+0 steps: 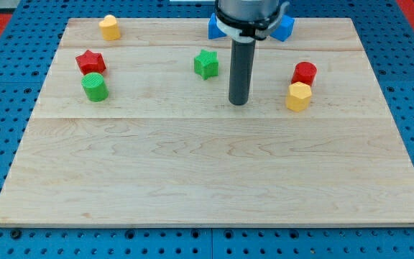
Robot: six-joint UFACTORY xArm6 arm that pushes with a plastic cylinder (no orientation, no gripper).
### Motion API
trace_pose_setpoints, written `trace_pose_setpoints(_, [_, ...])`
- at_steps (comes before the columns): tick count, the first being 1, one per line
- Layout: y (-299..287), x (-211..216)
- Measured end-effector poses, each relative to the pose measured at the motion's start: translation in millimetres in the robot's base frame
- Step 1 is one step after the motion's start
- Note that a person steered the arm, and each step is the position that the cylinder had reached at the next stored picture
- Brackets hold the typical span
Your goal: Move the yellow hexagon to the bottom right of the board
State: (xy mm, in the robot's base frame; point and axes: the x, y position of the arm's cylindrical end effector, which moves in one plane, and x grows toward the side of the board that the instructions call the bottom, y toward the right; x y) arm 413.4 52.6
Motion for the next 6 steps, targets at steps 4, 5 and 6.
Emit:
trace_pose_setpoints(4, [116.4,-17.5])
trace_pose_setpoints(5, [116.8,36.2])
trace_pose_setpoints(6, [103.2,18.7])
